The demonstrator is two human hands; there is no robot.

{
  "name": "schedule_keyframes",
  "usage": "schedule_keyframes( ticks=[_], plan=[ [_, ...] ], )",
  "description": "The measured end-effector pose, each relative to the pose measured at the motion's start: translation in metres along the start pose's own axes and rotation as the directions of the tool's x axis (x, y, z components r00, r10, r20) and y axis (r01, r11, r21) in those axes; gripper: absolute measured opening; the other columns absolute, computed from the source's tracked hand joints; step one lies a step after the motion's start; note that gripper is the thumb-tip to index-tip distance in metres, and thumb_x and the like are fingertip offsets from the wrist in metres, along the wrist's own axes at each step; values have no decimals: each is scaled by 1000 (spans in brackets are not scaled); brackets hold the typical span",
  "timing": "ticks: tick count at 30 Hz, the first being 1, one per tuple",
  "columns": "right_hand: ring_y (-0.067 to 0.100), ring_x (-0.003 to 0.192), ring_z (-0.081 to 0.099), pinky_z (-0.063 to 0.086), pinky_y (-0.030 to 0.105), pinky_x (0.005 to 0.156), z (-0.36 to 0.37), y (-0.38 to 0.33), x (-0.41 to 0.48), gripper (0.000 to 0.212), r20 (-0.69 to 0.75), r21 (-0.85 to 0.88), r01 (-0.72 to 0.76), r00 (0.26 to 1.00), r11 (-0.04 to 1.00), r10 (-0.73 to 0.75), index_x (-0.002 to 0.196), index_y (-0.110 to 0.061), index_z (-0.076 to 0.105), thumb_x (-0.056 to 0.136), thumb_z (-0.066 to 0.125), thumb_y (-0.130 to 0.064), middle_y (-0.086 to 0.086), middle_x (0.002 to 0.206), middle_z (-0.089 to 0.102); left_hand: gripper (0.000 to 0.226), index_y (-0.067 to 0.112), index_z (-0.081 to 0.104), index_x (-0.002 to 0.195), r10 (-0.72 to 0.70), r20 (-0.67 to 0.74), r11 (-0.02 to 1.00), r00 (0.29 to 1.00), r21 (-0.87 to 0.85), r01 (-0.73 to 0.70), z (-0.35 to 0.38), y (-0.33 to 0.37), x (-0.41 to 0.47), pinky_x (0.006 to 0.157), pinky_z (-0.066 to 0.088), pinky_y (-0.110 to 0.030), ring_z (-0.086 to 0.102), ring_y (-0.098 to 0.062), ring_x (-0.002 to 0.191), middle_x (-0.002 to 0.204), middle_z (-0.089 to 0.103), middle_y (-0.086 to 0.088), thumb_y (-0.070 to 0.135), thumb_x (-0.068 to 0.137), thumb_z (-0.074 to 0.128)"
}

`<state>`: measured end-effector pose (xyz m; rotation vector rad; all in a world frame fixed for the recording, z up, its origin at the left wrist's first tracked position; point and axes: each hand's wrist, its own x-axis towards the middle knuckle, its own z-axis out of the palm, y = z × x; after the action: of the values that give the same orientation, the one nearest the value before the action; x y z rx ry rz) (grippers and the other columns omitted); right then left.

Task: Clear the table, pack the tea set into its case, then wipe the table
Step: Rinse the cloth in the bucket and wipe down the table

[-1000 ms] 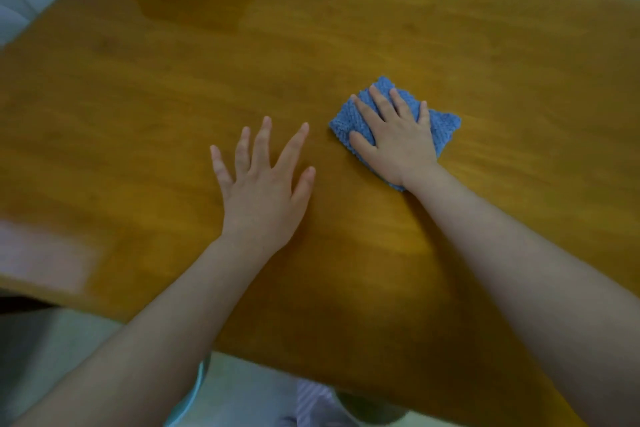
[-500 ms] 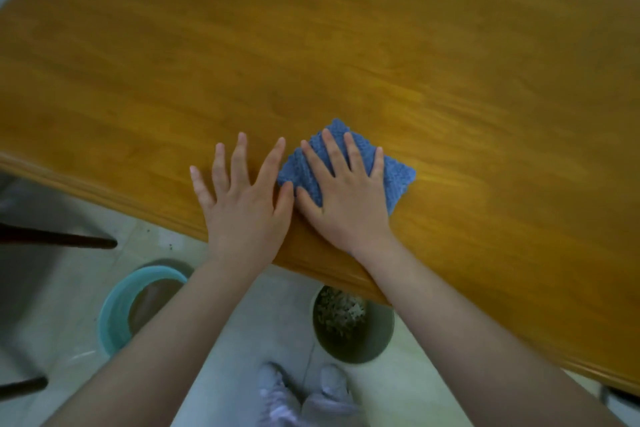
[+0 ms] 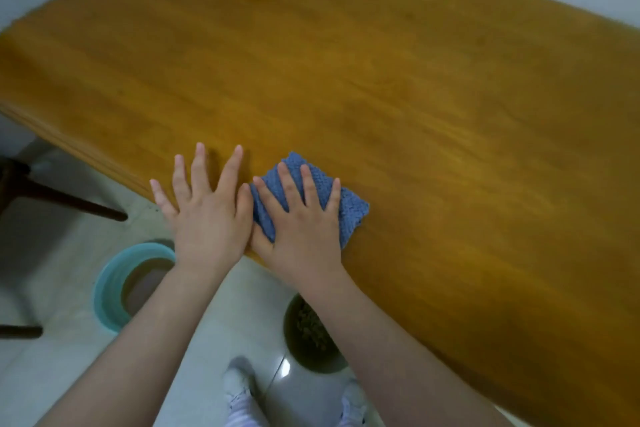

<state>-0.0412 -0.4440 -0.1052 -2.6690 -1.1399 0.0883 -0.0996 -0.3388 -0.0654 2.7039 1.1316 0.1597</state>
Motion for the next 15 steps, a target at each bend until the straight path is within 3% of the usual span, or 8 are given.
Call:
schedule_keyframes(
  ticks=[9,15],
  plan=[
    [30,148,19,11,68,112,-16,48,-43,63,12,20,60,998,998,-60,149,-35,36,90,35,-58,3,160,26,52,44,21,149,-81,-32,996,996,-38,80,-8,30,-25,115,-6,-59,0,-30,148,161,9,-6,39,99,33],
    [28,148,20,14,68,111,-24,69,-53,65,28,17,32,999,999,-33,149,-37,35,89,39,-61,0,160,26,53,48,10,150,-76,92,996,993,-29,79,3,54,-28,116,-6,-57,-5,-27,148,162,2,-2,50,98,21]
  ],
)
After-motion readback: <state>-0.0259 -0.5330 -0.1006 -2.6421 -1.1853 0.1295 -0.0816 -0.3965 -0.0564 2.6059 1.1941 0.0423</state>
